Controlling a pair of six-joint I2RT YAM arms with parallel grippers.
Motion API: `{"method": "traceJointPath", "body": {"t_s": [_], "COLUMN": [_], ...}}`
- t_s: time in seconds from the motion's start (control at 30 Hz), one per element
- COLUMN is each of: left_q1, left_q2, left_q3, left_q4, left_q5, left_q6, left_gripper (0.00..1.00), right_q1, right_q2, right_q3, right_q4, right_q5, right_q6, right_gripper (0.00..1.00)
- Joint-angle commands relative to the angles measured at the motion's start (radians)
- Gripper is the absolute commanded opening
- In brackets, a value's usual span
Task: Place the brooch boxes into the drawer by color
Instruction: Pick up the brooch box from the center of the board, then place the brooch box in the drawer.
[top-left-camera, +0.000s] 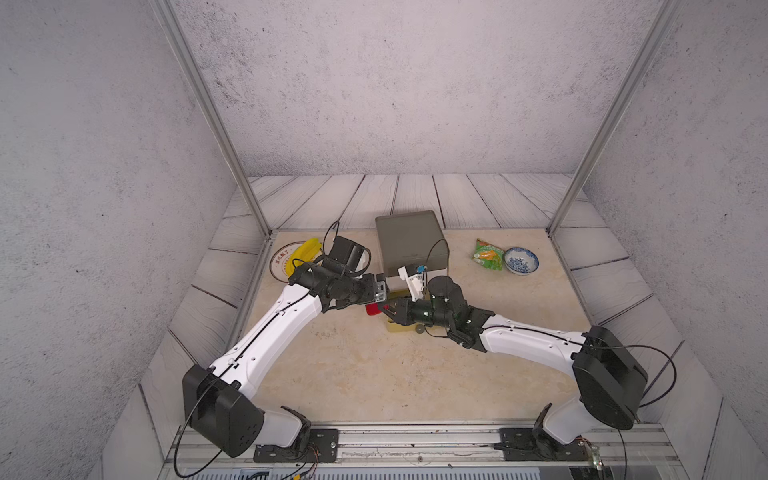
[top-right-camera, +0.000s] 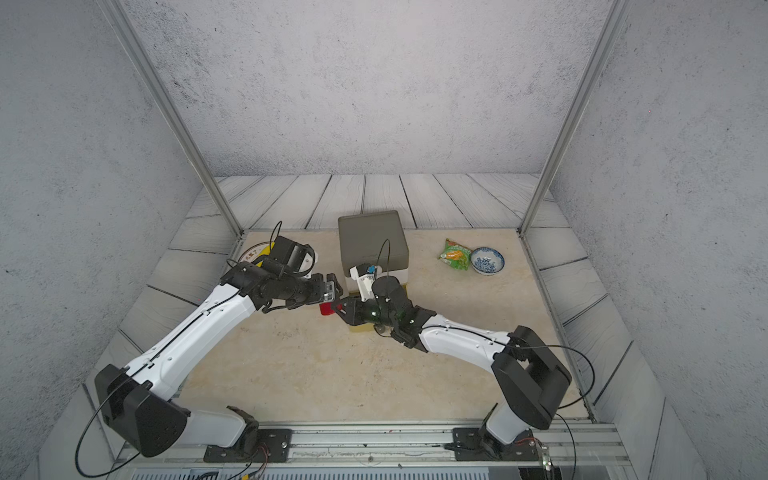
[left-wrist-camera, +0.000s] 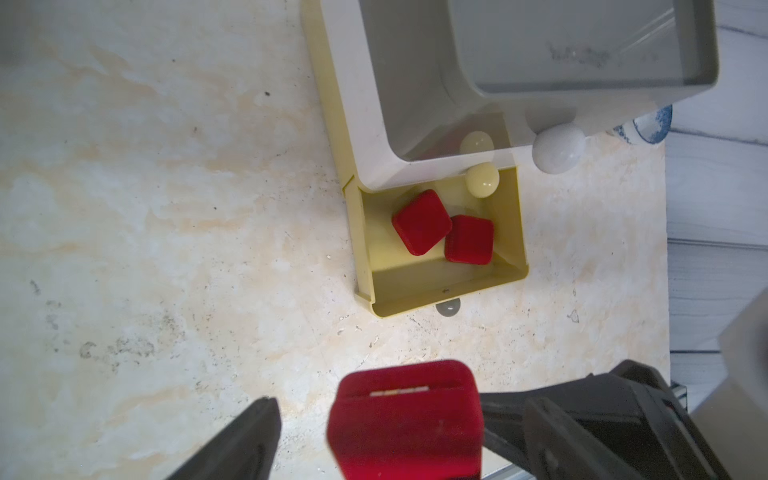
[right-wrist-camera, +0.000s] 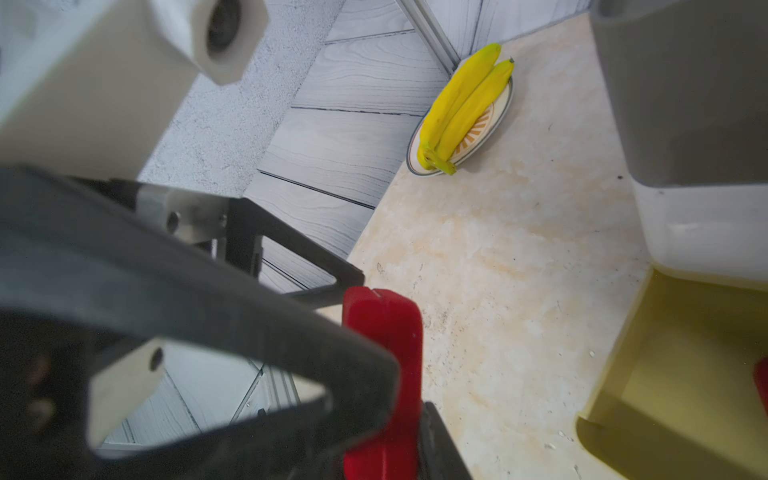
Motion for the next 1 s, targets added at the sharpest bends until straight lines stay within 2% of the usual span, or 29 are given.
{"method": "traceJointPath", "body": {"t_s": [0.0, 0.17, 0.3, 0.53, 0.67, 0.97], "left_q1": [0.014, 0.085, 0.109, 0.116, 0.12, 0.128], "left_q2": [-0.057, -0.084, -0.087, -0.091, -0.103, -0.12], "left_q3": [-0.037, -0.076, -0.106, -0.125, -0.133, -0.157], "left_q4": [0.016, 0.003, 0.01, 0.018, 0.013, 0.005], "left_q5": [-0.092, -0.123, -0.119, -0.096, -0.1, -0.096], "left_q6": [0.013, 0.058, 0.077, 0.089, 0.093, 0.095], "left_gripper": [0.98, 0.98, 0.99, 0.98, 0.99, 0.99], "right_q1": [-0.033, -0.106, -0.147, -0.163, -0.163, -0.155], "right_q2": [-0.091, -0.178, -0.164, 0.01, 0.1, 0.235], "right_q3": [-0.049, -0.136, -0.151, -0.035, -0.019, 0.055], "right_q4": [-0.069, -0.168, -0.2, -0.238, -0.145, -0.093], "right_q5": [0.07, 0.139, 0.168, 0.114, 0.075, 0.04], "right_q6": [-0.017, -0.046, -0.076, -0.136, -0.108, -0.073], "right_gripper": [0.13, 0.13, 0.13, 0.12, 0.12, 0.12]}}
